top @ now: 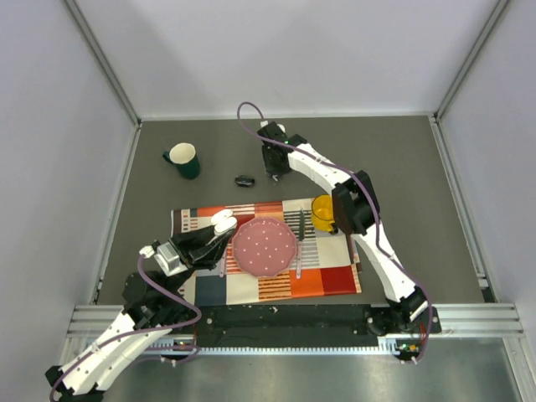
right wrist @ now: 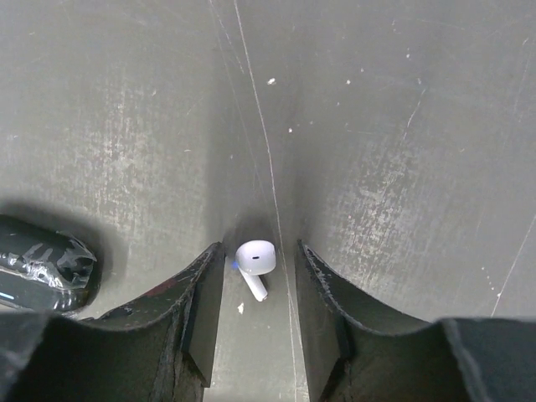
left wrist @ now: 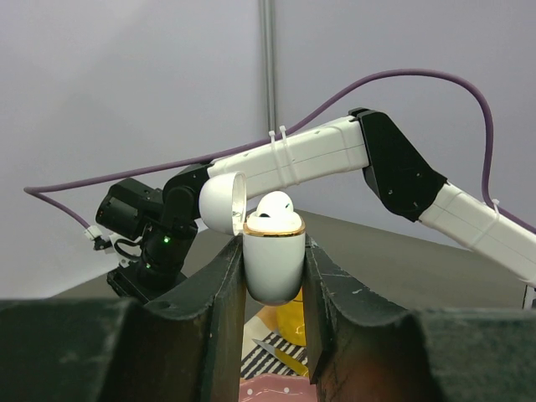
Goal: Insert the wireless bluetooth earbuds into the charging case
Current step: Pick up the earbud from the center of the board.
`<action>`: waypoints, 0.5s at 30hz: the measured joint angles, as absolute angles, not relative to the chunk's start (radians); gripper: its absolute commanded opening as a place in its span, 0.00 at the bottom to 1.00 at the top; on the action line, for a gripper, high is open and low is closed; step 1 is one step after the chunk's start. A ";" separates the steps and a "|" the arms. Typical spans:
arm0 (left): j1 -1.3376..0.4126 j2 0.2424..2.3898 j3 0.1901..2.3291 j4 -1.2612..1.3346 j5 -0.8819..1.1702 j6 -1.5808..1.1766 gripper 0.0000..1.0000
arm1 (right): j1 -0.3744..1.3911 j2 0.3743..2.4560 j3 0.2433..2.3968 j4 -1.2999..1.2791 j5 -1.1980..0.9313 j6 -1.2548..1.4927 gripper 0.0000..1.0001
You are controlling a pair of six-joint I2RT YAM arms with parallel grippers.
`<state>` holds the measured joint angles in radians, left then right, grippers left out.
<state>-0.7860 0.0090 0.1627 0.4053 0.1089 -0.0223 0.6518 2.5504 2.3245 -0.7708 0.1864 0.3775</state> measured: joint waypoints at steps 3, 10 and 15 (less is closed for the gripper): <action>-0.786 0.009 0.163 0.405 0.107 -0.022 0.00 | 0.651 2.553 2.325 -0.770 0.191 0.377 0.38; -0.786 0.009 0.163 0.405 0.106 -0.023 0.00 | 0.651 2.561 2.340 -0.776 0.194 0.378 0.37; -0.786 0.009 0.163 0.406 0.103 -0.022 0.00 | 0.651 2.568 2.353 -0.784 0.198 0.385 0.35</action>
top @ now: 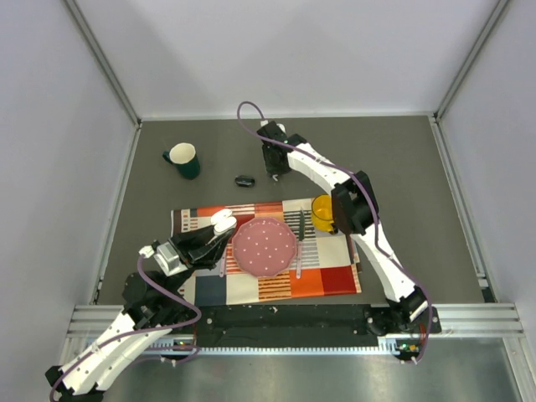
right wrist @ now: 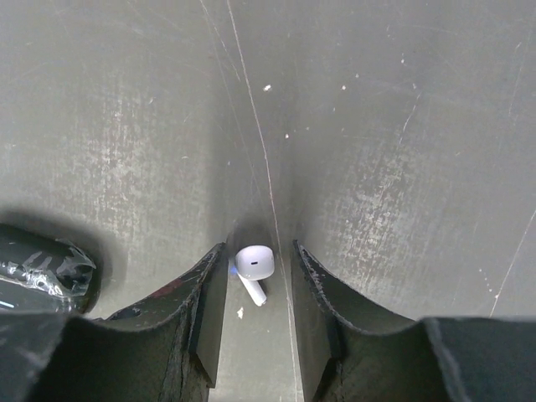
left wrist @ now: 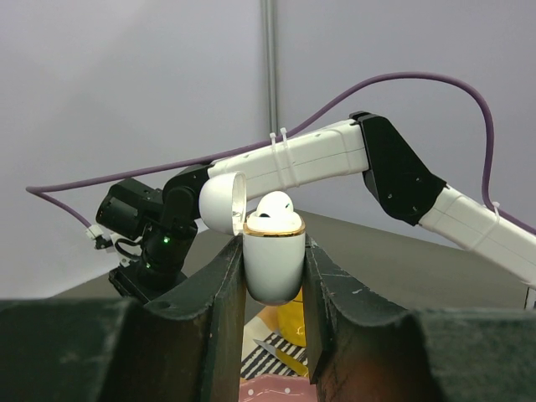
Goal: Insert the wireless bluetooth earbuds into the charging case
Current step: Pick up the earbud from the center of the board.
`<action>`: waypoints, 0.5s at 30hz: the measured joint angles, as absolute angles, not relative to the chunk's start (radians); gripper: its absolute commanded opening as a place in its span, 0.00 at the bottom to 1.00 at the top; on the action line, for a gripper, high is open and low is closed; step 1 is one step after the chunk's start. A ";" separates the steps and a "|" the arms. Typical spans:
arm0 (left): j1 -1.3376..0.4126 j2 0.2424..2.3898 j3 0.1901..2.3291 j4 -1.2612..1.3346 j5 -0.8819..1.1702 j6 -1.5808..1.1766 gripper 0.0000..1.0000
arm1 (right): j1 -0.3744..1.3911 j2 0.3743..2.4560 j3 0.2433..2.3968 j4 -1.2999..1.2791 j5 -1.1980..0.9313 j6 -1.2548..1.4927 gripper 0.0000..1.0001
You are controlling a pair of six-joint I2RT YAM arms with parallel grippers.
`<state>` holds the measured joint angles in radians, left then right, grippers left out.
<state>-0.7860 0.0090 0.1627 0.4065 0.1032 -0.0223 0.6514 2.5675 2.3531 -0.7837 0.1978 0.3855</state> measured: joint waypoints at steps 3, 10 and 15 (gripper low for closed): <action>-0.786 0.009 0.163 0.406 0.101 -0.022 0.00 | 0.651 2.571 2.357 -0.786 0.201 0.386 0.34; -0.786 0.009 0.163 0.406 0.095 -0.022 0.00 | 0.651 2.572 2.358 -0.786 0.204 0.387 0.31; -0.786 0.009 0.163 0.406 0.089 -0.022 0.00 | 0.651 2.572 2.358 -0.786 0.206 0.389 0.28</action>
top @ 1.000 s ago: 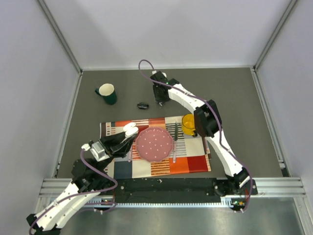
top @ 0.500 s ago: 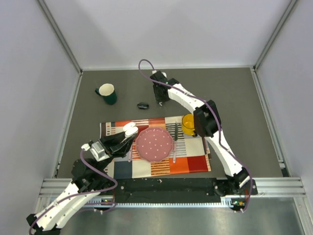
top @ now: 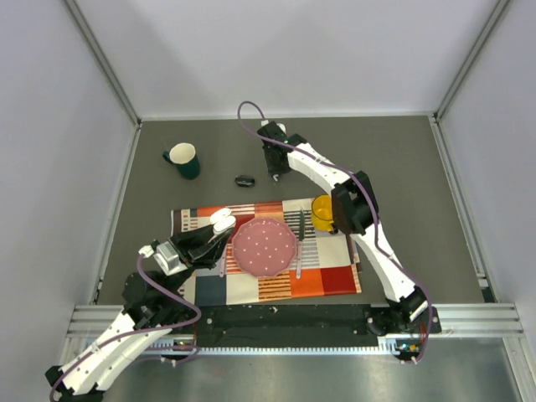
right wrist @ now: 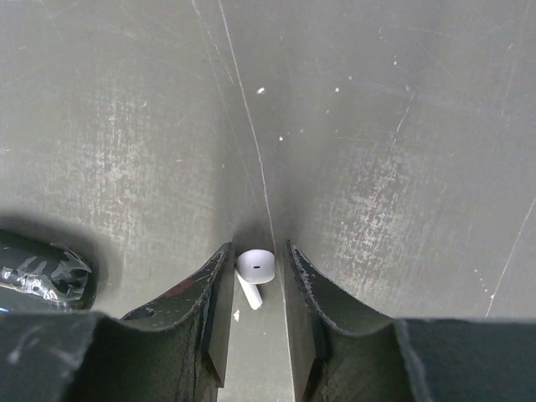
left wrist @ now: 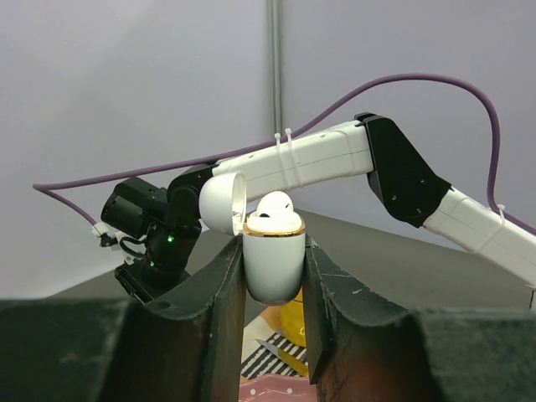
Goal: Insert the wireless bluetooth earbuds into the charging case
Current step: Pick up the earbud from the center of the board.
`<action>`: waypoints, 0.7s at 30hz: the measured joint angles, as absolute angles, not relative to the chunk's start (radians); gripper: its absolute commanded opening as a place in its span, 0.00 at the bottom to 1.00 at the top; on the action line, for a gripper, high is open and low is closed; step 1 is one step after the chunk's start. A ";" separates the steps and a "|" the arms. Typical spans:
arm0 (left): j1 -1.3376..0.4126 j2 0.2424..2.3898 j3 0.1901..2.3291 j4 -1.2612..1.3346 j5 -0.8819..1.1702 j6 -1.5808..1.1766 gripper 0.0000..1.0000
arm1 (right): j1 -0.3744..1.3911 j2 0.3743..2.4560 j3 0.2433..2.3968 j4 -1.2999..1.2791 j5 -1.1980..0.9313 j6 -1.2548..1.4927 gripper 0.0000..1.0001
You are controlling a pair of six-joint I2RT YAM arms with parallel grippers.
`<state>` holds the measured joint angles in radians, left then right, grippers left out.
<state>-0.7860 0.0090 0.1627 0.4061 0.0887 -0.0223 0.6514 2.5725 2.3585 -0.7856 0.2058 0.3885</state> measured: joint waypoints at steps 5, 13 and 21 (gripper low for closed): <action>-0.786 0.009 0.163 0.406 0.088 -0.022 0.00 | 0.651 2.572 2.358 -0.786 0.207 0.389 0.25; -0.786 0.009 0.163 0.406 0.088 -0.023 0.00 | 0.651 2.572 2.358 -0.786 0.204 0.397 0.13; -0.786 0.009 0.163 0.405 0.088 -0.022 0.00 | 0.647 2.572 2.358 -0.786 0.193 0.405 0.08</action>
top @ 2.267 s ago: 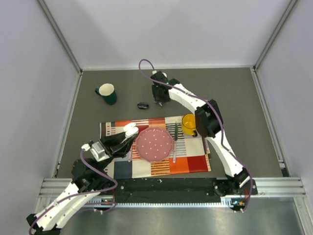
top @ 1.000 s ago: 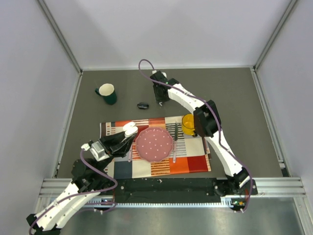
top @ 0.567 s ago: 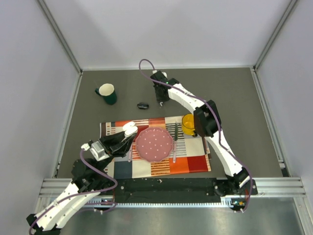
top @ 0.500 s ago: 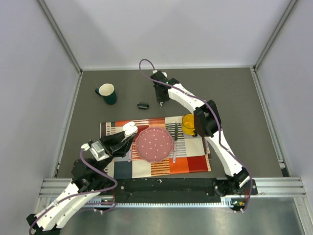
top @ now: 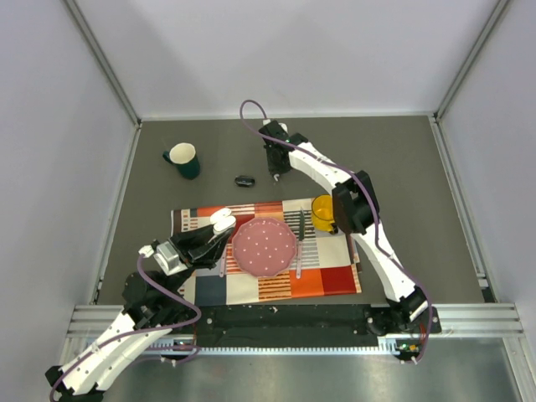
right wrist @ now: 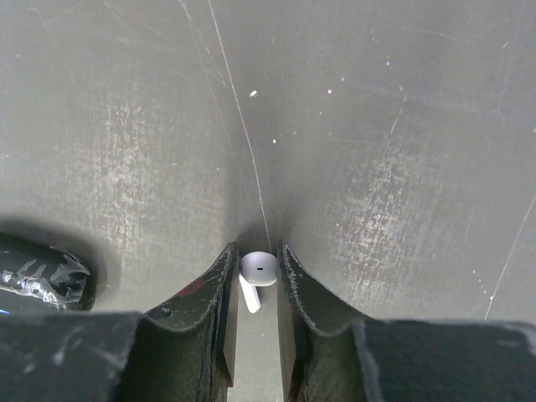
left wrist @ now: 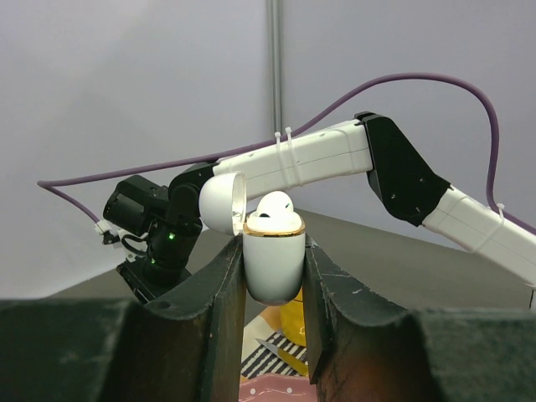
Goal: Insert the wireless bluetooth earbuds into the charging case
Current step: Pick up the earbud from the center of the board.
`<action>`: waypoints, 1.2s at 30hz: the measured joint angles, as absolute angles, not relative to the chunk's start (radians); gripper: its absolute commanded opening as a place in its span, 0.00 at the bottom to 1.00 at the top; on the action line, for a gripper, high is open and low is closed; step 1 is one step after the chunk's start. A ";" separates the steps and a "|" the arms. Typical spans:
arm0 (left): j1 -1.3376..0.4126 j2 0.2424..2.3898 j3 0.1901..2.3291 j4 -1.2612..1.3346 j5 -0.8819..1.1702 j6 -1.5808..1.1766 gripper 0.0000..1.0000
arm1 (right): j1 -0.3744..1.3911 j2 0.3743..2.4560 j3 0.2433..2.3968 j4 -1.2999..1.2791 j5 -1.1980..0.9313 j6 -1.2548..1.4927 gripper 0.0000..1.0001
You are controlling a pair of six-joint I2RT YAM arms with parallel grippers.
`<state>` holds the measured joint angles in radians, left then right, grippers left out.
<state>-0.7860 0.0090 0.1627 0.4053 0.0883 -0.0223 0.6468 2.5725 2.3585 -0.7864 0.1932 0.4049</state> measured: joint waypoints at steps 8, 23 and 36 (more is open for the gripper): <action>-0.786 0.009 0.163 0.402 0.088 -0.022 0.00 | 0.646 2.572 2.357 -0.785 0.183 0.393 0.25; -0.786 0.009 0.163 0.395 0.088 -0.022 0.00 | 0.646 2.547 2.307 -0.746 0.190 0.431 0.35; -0.786 0.009 0.167 0.388 0.088 -0.023 0.00 | 0.648 2.533 2.278 -0.737 0.236 0.500 0.27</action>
